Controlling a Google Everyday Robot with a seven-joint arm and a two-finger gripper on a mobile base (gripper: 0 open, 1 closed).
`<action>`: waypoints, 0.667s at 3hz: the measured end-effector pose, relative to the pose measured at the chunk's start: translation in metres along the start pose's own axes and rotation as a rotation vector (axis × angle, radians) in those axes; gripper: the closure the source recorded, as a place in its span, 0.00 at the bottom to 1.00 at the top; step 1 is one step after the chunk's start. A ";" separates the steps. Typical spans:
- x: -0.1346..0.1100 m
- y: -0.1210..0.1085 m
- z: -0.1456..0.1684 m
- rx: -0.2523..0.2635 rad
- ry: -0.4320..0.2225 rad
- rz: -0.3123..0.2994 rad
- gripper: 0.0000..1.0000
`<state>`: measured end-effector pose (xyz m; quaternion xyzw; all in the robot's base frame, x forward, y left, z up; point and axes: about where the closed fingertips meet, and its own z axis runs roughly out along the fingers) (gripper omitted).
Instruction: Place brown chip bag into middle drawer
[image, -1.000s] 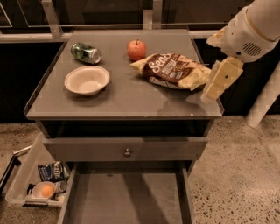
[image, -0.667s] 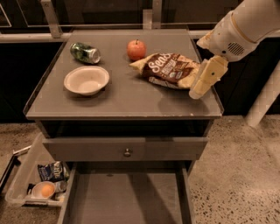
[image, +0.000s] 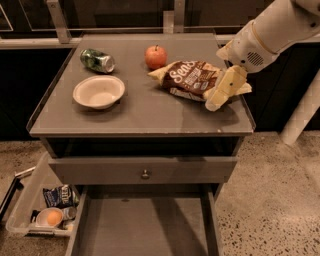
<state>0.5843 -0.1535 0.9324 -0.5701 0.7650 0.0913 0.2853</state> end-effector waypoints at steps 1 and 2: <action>-0.010 -0.002 0.010 -0.003 -0.032 -0.015 0.00; -0.043 -0.012 0.038 -0.019 -0.114 -0.024 0.00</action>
Offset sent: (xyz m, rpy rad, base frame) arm 0.0673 0.0969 -0.0068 0.2053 -0.0666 0.0849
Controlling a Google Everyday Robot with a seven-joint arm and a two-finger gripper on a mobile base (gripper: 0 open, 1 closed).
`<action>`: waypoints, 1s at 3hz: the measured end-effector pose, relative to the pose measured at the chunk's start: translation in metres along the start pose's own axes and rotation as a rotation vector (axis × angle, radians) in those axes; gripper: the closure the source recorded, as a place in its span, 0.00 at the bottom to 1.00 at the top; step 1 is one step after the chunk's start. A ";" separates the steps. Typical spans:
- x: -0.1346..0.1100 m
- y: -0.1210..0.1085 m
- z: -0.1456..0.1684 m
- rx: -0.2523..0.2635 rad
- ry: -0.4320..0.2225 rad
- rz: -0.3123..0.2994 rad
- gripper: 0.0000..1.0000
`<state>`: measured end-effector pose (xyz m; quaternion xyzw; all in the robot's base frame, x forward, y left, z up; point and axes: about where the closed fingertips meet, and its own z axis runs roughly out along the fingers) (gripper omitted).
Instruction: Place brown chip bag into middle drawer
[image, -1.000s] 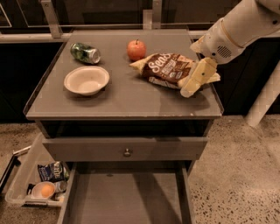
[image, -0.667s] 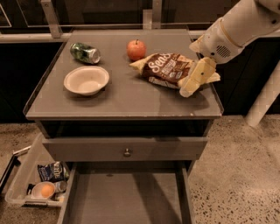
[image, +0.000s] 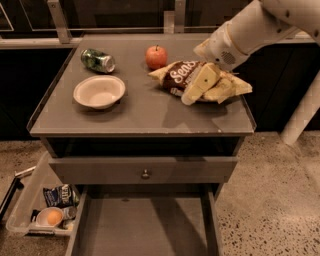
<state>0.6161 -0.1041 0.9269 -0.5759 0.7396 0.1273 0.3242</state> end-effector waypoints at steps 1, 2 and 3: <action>-0.027 -0.009 0.032 -0.023 -0.060 0.020 0.00; -0.043 -0.019 0.057 0.011 -0.060 0.029 0.00; -0.040 -0.039 0.071 0.108 -0.015 0.036 0.00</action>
Offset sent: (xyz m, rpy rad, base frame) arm 0.0691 0.0790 -0.0214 0.0407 -0.0561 -0.0749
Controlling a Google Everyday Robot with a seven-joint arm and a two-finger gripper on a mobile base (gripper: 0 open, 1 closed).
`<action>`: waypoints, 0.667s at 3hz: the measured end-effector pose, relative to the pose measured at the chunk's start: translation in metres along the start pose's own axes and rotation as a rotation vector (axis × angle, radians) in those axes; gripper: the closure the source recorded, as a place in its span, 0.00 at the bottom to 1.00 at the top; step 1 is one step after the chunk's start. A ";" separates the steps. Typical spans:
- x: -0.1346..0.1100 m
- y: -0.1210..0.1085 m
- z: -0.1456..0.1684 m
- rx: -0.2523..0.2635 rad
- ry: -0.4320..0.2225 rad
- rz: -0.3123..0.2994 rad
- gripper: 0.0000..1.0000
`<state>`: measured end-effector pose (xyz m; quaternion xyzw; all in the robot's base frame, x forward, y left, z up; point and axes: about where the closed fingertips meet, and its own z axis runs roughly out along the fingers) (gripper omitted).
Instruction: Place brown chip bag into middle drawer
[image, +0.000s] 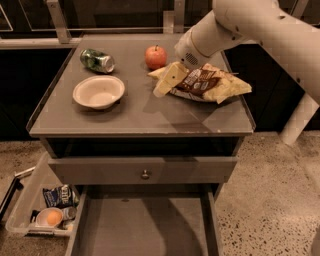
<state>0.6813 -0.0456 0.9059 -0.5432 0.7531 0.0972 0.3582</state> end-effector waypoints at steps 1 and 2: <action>0.014 -0.023 0.007 0.112 0.044 -0.001 0.00; 0.058 -0.074 -0.001 0.202 0.054 0.008 0.00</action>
Offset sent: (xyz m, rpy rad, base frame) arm 0.0710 -0.0838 -0.0106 -0.1153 -0.1884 -0.1978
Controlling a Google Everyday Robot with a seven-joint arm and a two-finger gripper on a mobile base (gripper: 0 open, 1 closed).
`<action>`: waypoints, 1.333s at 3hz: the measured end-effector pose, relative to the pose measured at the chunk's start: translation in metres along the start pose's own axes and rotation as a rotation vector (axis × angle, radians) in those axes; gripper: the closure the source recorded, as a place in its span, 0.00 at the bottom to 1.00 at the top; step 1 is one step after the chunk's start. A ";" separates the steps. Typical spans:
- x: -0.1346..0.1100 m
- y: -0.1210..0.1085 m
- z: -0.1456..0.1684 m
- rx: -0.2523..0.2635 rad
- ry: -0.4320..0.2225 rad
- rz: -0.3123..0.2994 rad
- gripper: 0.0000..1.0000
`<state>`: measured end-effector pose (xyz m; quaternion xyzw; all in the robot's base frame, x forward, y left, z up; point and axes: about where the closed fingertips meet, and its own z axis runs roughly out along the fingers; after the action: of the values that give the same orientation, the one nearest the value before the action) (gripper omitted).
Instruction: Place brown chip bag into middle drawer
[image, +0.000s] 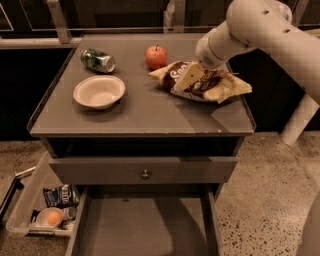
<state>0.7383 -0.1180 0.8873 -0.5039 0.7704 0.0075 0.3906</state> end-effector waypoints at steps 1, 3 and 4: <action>-0.001 -0.001 0.000 0.002 -0.003 -0.002 0.00; -0.001 -0.001 0.000 0.001 -0.003 -0.002 0.42; -0.001 -0.001 0.000 0.001 -0.003 -0.002 0.65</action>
Offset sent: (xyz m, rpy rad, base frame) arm 0.0015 0.0000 0.0009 0.0009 -0.0039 0.0018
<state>0.7398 -0.1179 0.8880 -0.5045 0.7692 0.0074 0.3922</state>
